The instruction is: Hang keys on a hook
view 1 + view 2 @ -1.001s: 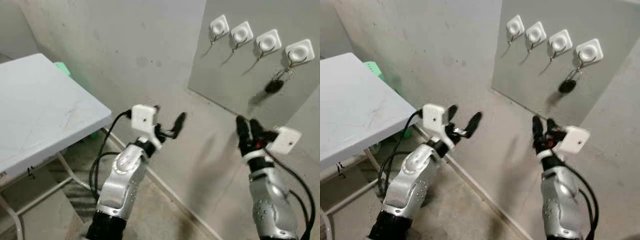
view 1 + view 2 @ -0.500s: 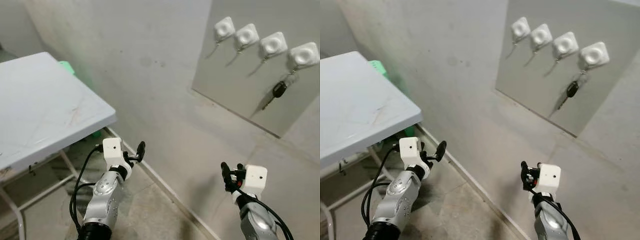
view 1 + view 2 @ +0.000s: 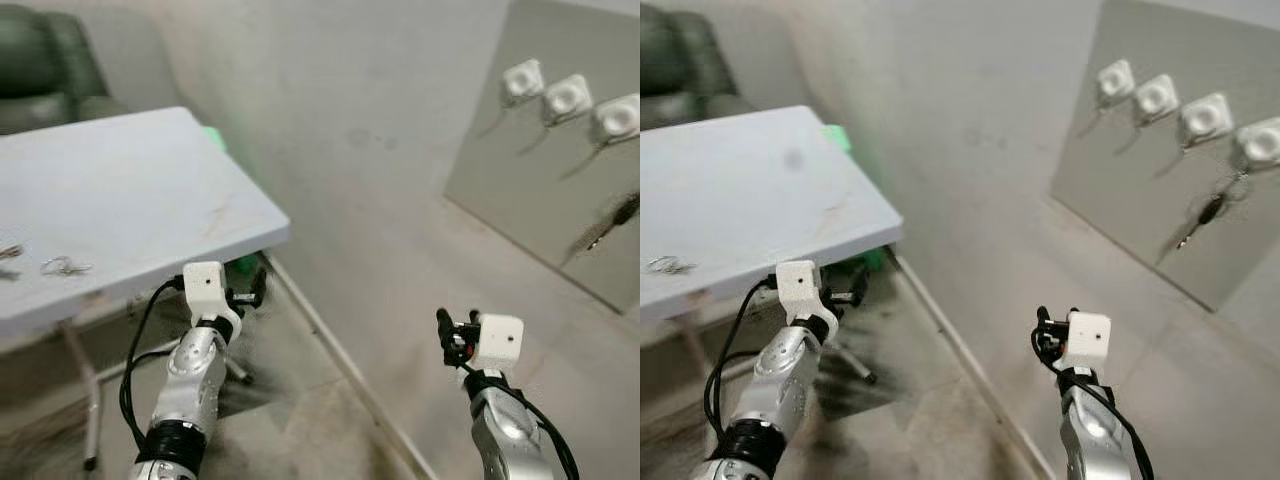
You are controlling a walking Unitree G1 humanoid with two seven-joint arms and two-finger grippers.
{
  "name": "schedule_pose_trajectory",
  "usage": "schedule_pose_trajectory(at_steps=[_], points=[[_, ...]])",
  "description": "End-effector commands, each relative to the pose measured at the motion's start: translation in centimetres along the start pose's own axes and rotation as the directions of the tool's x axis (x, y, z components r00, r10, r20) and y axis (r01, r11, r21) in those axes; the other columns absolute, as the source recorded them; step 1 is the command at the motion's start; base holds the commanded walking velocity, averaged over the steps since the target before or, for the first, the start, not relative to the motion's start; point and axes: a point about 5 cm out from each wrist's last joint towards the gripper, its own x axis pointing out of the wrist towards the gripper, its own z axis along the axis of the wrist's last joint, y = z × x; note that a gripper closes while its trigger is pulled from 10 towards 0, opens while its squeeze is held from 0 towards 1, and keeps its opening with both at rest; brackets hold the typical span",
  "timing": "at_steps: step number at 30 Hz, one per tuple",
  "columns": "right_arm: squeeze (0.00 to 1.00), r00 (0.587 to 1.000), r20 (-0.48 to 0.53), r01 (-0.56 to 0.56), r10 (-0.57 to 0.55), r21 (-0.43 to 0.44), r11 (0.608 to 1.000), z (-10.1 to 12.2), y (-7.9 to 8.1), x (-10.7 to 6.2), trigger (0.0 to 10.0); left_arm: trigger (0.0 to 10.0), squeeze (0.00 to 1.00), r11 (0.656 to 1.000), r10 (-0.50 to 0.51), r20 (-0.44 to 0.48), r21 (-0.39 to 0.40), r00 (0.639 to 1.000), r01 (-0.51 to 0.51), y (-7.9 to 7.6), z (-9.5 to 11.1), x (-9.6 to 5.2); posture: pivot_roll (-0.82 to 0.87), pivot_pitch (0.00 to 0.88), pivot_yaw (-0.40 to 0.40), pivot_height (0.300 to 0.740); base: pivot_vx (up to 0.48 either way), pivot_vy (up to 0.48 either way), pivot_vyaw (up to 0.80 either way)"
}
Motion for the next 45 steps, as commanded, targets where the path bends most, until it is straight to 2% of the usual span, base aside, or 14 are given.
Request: schedule_pose_trajectory(at_steps=[1,10,17,19,24,31,34,45], points=[[0.00,1.000,0.014,0.017,-0.017,0.001,1.000,0.2,-0.4,0.1,10.0,10.0,0.00,1.000,-0.010,-0.009,0.021,1.000,0.010,-0.4,-0.2,0.1,-0.03,0.000,-0.011,0.740,0.000,0.000,0.79],[0.00,1.000,0.025,0.009,-0.009,-0.009,1.000,0.6,-0.5,0.3,10.0,10.0,0.00,1.000,-0.014,-0.016,0.001,1.000,0.014,-0.9,-0.5,0.3,-0.03,0.000,-0.017,0.740,0.000,0.000,0.79],[0.00,0.999,0.047,-0.012,0.012,0.006,1.000,1.1,-0.3,0.5,10.0,10.0,0.00,0.999,-0.034,0.015,0.012,0.999,0.034,-1.0,0.0,0.3,-0.03,0.000,-0.022,0.740,0.000,0.000,0.71],[0.00,0.998,0.061,-0.032,0.030,0.041,0.999,1.3,-0.1,0.4,10.0,10.0,0.00,0.998,-0.062,0.030,0.016,0.998,0.062,-1.2,0.1,0.2,-0.03,0.000,-0.022,0.740,0.000,0.000,0.00],[0.00,0.994,0.078,-0.077,0.073,0.045,0.996,1.5,0.1,0.0,10.0,10.0,0.00,0.995,-0.097,0.053,0.027,0.994,0.096,-1.4,0.0,-0.4,-0.03,0.000,-0.023,0.740,0.000,0.000,0.00],[0.00,0.976,0.136,-0.184,0.170,0.094,0.979,2.2,1.5,-1.9,10.0,10.0,0.00,0.988,-0.156,0.060,-0.007,0.986,0.156,-2.1,-1.0,-2.3,-0.04,0.000,-0.021,0.740,0.000,0.000,0.00],[0.00,0.976,0.134,-0.184,0.172,0.085,0.979,2.2,1.7,-2.3,10.0,10.0,0.00,0.989,-0.147,0.064,-0.025,0.987,0.149,-2.1,-1.3,-2.8,-0.03,0.000,-0.024,0.740,0.000,0.000,0.00],[0.00,0.975,0.123,-0.199,0.187,0.093,0.976,2.4,1.7,-2.5,10.0,10.0,0.00,0.989,-0.124,0.078,-0.070,0.989,0.129,-2.1,-1.0,-3.2,-0.03,0.000,-0.033,0.740,0.000,0.000,0.00]])
